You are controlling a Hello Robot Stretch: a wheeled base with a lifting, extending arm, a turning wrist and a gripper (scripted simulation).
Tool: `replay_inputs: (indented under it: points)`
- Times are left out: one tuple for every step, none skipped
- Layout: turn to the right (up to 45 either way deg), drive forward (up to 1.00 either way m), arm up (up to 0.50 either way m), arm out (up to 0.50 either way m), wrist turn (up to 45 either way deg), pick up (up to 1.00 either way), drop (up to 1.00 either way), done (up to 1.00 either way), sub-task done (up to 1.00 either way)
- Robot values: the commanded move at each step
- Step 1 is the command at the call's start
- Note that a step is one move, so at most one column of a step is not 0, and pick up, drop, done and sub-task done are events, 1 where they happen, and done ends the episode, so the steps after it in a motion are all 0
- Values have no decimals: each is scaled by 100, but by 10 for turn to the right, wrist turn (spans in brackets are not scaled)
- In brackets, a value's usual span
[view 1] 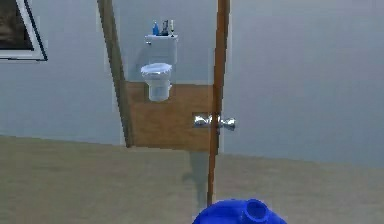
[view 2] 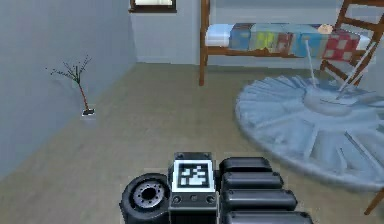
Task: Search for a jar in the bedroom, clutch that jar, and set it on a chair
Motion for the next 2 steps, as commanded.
replay_inputs:
  points:
    - [450, 0, 0, 0, 0, 0, 0, 0, 0]
    - [240, 0, 0, 0, 0, 0, 0, 0, 0]
